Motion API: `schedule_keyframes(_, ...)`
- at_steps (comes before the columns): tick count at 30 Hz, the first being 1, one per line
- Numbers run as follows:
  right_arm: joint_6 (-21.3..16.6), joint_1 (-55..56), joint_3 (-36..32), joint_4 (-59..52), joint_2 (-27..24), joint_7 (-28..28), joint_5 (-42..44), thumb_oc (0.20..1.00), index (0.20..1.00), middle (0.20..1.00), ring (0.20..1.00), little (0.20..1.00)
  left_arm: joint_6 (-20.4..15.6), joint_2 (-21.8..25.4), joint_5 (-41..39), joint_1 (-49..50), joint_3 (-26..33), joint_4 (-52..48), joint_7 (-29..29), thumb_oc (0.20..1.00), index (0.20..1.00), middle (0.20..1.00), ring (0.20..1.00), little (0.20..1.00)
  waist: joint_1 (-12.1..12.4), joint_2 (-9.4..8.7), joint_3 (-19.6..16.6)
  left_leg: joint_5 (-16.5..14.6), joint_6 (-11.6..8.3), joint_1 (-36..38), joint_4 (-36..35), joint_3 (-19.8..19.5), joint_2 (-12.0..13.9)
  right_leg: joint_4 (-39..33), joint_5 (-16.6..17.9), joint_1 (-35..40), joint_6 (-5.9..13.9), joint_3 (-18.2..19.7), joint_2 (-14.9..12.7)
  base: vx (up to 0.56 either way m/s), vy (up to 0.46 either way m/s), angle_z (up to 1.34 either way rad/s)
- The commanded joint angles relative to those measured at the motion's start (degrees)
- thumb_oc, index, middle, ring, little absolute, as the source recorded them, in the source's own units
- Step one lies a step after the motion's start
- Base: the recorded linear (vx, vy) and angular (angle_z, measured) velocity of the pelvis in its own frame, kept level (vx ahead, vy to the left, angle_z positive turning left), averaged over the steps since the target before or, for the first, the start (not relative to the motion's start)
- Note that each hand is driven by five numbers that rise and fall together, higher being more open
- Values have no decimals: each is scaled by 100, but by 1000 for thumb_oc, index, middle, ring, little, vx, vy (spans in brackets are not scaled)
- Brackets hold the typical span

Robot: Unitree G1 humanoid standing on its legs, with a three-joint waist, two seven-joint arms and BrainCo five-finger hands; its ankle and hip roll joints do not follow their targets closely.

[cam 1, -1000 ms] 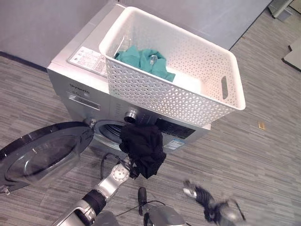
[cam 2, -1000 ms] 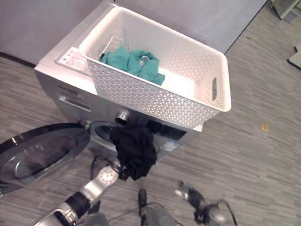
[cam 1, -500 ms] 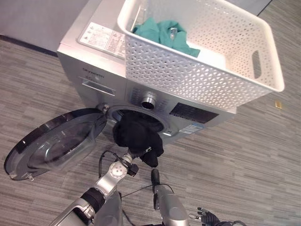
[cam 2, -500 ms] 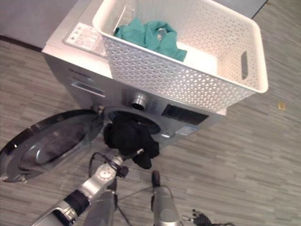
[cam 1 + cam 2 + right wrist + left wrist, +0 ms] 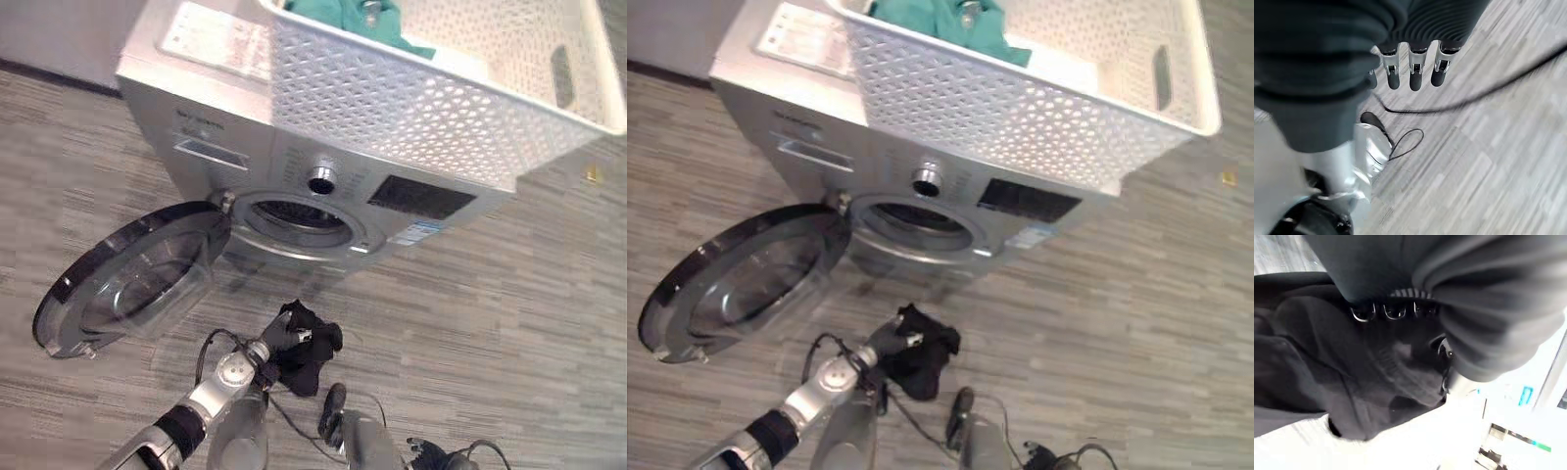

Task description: Grab the laundry basket,head to the washer,open it,put in the laundry and shut it.

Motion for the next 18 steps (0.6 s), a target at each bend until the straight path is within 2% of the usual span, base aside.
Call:
schedule_keyframes(1,-124,-110,86,-367,-160,-63,255,1000,1000,1000,1000,1000,-414,-265,-111,-399,-25,-466,188,200,200,200,200,200,-93,43,-119,-335,-58,-236,-126,-458,143,221,129,-151,-87,115,-9,-58,-70,-40)
schedule_keyframes(5,-155,-119,175,-537,-225,-108,299,1000,1000,1000,1000,1000,-472,-484,-87,-670,30,-189,401,200,200,200,200,200,-234,34,-93,-88,-212,-323,-304,-555,223,340,-38,-395,-158,69,128,-53,-93,-1)
schedule_keyframes(9,-172,-165,227,-590,-261,-128,308,1000,1000,1000,1000,1000,-522,-597,-75,-872,95,17,563,200,200,200,200,200,-283,10,-55,5,-266,-341,-368,-565,256,407,-94,-493,-185,68,162,-17,-26,4)
schedule_keyframes(12,-203,-146,357,-942,-368,-137,355,1000,1000,1000,1000,1000,-637,-831,-223,-1325,419,661,1064,200,200,200,200,200,-399,-99,124,62,-293,-383,-354,-593,338,726,-139,-806,-241,143,176,-18,-17,-2)
schedule_keyframes(14,-198,-151,356,-948,-376,-136,357,1000,1000,1000,1000,1000,-644,-840,-223,-1337,422,675,1065,200,200,200,200,200,-403,-96,127,61,-293,-388,-351,-593,337,736,-145,-814,-242,145,174,-18,-22,0)
schedule_keyframes(16,-223,-189,543,-1238,-435,-151,373,1000,1000,1000,1000,1000,-702,-937,-351,-1890,760,1214,1454,200,200,200,200,200,-485,-240,269,96,-318,-580,-225,-627,396,937,-167,-1060,-267,153,194,-59,-75,-1)
schedule_keyframes(18,-266,-239,652,-1532,-515,-174,381,1000,1000,1000,1000,1000,-765,-769,-311,-2298,1020,1453,1748,200,200,200,200,200,-530,-321,342,104,-335,-742,-152,-647,453,1058,-160,-1264,-271,145,214,-41,-59,-3)
